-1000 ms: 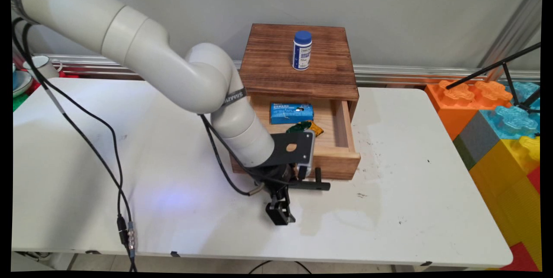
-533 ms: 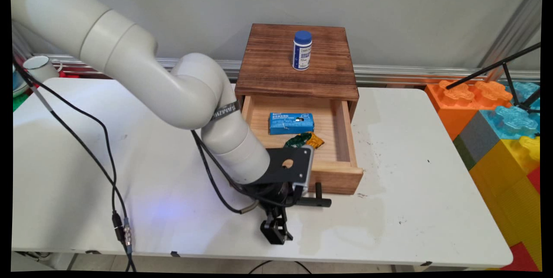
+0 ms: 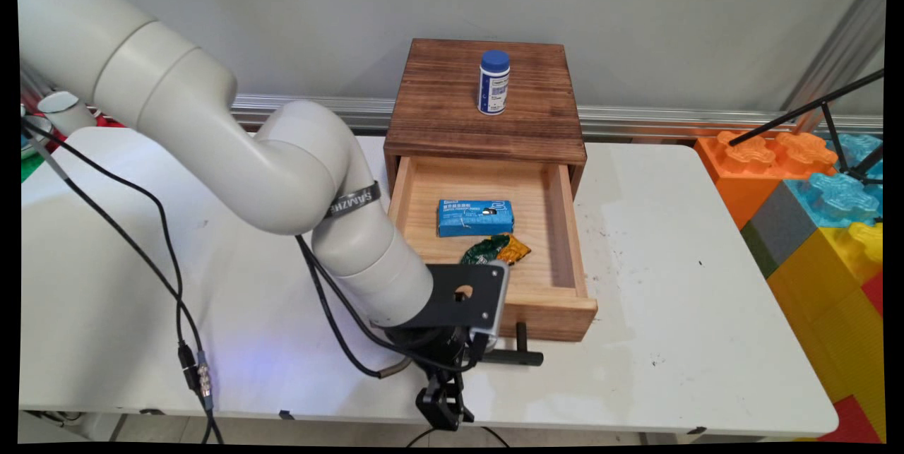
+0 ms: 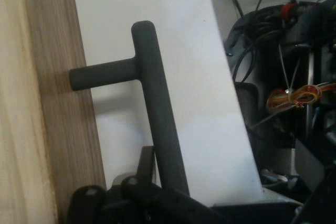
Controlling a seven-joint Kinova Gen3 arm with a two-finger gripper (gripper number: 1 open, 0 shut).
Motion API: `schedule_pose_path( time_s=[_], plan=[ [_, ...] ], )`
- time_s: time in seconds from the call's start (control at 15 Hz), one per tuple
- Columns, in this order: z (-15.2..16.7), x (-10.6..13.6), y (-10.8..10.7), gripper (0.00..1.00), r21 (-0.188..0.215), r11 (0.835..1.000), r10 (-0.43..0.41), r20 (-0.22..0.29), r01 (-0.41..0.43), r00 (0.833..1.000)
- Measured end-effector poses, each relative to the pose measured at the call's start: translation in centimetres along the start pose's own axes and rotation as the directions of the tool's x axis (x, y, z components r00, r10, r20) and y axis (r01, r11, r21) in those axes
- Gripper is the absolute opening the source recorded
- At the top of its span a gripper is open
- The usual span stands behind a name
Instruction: Open the drawer
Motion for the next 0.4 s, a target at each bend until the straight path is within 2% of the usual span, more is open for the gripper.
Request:
schedule_pose_path(
  time_s=[0.4],
  plan=[
    [-0.5, -0.1, 1.3, 1.0, -0.003, 1.0, 0.002, -0.004, -0.002, 1.0]
  ],
)
